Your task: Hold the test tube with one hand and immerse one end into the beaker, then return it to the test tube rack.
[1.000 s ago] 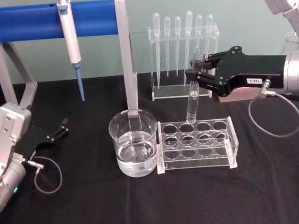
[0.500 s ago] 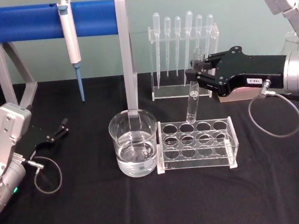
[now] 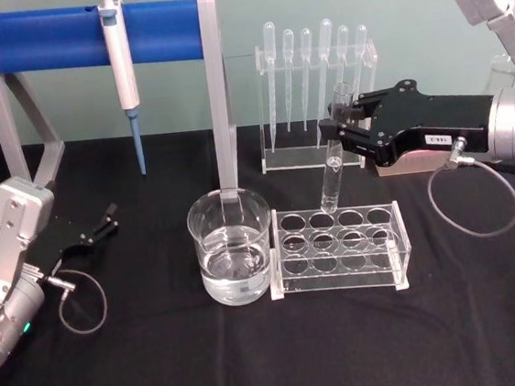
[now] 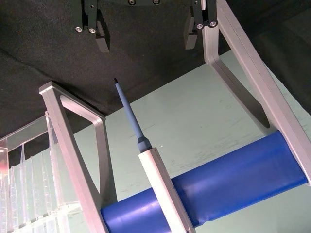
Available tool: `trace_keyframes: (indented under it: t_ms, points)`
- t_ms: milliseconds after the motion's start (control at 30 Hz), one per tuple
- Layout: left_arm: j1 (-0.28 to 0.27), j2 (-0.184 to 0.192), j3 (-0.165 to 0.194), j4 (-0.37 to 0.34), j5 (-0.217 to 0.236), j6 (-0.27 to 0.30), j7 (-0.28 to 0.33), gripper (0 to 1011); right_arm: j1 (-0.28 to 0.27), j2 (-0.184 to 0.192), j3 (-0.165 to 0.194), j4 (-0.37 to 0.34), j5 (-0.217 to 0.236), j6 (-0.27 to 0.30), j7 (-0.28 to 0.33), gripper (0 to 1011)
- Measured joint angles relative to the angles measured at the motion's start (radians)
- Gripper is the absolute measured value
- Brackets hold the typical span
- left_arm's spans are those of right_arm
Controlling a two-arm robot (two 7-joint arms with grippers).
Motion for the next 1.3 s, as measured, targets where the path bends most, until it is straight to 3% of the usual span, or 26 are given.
trace_keyframes:
  t_ms: [1300]
  points:
    - [0.0,0.0,0.0,0.0,0.0,0.0,0.0,1000,0.0,0.0,0.0,0.0,0.0,0.0,0.0,224]
